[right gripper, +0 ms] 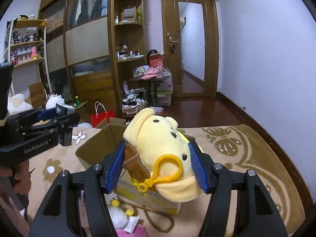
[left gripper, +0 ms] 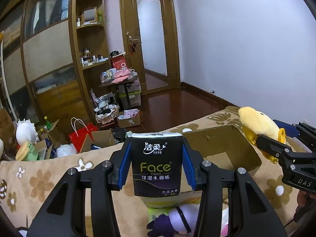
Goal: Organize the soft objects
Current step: 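Carry the tissue pack and yellow dog into the box and open both tools, then grasp the pink pig cushion with the left tool while the right tool grasps the pink bear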
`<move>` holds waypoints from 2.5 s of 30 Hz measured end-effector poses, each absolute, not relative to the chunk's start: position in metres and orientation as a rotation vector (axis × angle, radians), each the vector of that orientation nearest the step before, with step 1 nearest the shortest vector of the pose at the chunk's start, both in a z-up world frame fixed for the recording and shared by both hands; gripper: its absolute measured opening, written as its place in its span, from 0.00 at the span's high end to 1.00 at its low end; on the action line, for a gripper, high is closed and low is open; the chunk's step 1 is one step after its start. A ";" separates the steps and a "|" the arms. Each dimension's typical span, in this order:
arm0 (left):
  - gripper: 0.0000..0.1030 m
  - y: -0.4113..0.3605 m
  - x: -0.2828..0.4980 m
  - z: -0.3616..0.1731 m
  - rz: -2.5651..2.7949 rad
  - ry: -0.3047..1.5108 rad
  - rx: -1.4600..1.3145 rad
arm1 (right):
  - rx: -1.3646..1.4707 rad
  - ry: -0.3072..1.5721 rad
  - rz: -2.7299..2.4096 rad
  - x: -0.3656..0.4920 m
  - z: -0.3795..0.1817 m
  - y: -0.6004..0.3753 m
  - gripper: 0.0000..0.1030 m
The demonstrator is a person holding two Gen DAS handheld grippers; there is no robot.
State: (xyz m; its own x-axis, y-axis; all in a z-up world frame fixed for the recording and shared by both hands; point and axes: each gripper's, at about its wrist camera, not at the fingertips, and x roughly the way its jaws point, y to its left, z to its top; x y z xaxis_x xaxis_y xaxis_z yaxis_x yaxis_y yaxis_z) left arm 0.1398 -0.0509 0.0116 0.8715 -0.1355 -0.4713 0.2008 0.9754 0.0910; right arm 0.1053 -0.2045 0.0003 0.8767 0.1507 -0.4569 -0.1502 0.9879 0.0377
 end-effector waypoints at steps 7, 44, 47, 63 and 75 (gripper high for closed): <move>0.56 -0.060 0.156 -0.003 -0.195 0.504 0.152 | 0.027 0.496 0.165 0.127 -0.008 -0.204 0.35; 0.08 -0.028 0.125 -0.011 -0.156 0.575 0.134 | 0.078 0.556 0.153 0.115 -0.011 -0.200 0.00; 0.06 -0.019 0.116 -0.007 -0.150 0.587 0.108 | 0.081 0.557 0.146 0.106 -0.006 -0.201 0.00; 0.03 0.002 0.067 -0.007 -0.135 0.694 0.111 | 0.089 0.541 0.088 0.048 0.007 -0.199 0.00; 0.03 -0.013 0.056 -0.032 -0.181 0.782 0.152 | 0.123 0.616 0.086 0.039 -0.012 -0.197 0.00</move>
State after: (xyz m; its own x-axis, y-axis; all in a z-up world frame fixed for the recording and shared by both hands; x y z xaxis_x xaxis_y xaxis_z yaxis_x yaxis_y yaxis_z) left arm 0.0557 -0.0131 -0.0323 0.6955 -0.1051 -0.7108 0.2174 0.9737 0.0687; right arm 0.0385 -0.1968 -0.0124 0.8127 0.1175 -0.5707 -0.0440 0.9890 0.1411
